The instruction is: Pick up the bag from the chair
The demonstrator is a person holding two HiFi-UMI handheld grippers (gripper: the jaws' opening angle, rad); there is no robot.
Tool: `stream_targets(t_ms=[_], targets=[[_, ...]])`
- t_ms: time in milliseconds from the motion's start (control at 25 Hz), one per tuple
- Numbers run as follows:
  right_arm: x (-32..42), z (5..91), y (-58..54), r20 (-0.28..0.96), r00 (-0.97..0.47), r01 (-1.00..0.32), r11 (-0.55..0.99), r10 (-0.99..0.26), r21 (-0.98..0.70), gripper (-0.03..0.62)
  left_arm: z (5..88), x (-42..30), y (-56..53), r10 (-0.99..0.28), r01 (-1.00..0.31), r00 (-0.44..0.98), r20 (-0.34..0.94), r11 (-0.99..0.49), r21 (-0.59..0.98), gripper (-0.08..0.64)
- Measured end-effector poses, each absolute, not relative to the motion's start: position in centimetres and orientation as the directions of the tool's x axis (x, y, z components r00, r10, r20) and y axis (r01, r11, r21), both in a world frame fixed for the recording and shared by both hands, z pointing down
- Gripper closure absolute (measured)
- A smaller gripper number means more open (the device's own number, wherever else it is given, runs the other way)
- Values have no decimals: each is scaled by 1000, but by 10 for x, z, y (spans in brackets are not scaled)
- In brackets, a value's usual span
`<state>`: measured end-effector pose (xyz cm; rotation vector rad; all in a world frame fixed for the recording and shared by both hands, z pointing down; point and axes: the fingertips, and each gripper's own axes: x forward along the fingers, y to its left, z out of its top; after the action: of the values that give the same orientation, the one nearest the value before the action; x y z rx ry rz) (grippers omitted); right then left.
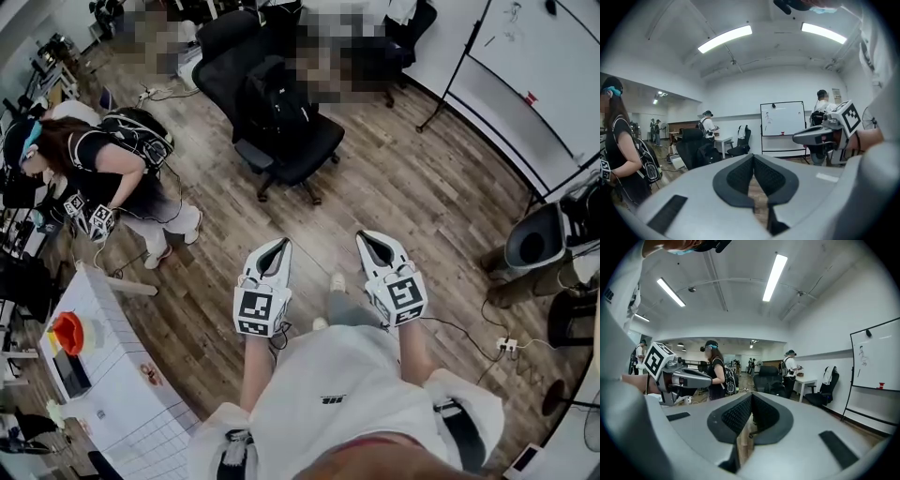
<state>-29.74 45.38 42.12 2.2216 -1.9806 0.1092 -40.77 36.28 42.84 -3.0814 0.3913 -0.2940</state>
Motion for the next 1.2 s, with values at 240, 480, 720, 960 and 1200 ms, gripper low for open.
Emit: stream_targets(t_ms=[240, 480, 720, 960, 1200], targets=[[-276, 427, 420, 165, 98, -994, -88, -981, 69, 597, 429, -382, 331, -260, -254, 950, 176, -966, -55, 548], [-237, 428, 368, 169, 70, -996, -60, -983, 64, 597, 428, -345, 282, -282, -277, 942, 184, -959, -57, 548], [-178, 426, 320, 179, 48, -998, -40, -983, 49, 597, 422, -288, 239, -298, -293, 934, 198, -955, -54, 548], [-129, 426, 276, 185, 7, -999, -1, -983, 36, 597, 422, -237, 199, -321, -316, 923, 214, -947, -55, 548], [-84, 428, 236, 191, -38, -998, 47, -981, 42, 597, 419, -190, 168, -357, -354, 911, 209, -934, -53, 549]])
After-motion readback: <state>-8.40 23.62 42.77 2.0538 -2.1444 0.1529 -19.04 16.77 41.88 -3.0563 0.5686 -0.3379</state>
